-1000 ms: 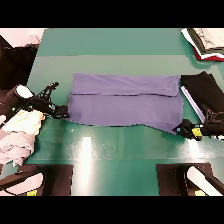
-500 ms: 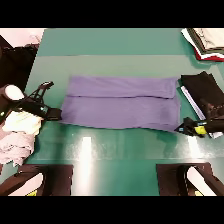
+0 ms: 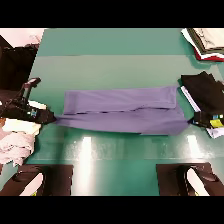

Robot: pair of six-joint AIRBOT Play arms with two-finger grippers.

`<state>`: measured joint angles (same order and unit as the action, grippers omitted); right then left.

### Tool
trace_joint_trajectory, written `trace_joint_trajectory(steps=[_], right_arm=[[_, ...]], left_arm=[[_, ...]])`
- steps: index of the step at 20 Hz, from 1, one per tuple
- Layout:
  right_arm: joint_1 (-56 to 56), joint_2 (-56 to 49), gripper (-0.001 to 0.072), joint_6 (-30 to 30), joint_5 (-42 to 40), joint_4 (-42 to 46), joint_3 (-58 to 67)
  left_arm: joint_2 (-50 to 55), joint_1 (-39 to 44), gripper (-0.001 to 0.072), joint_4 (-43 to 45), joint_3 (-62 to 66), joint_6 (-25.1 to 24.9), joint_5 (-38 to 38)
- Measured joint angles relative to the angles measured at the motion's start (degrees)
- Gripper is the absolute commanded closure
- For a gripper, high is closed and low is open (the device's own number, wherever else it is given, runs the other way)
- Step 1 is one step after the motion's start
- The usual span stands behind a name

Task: Fold the shirts.

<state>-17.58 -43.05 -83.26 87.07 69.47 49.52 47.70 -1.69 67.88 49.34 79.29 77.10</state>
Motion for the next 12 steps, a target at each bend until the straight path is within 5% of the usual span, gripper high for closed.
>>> trace_joint_trajectory(steps=[12], right_arm=[[8.83, -31.21, 0.0699, -2.12, -11.89, 0.79, 23.91]], left_arm=[[13.11, 0.02, 0.0681, 1.75, 2.16, 4.35, -26.56]])
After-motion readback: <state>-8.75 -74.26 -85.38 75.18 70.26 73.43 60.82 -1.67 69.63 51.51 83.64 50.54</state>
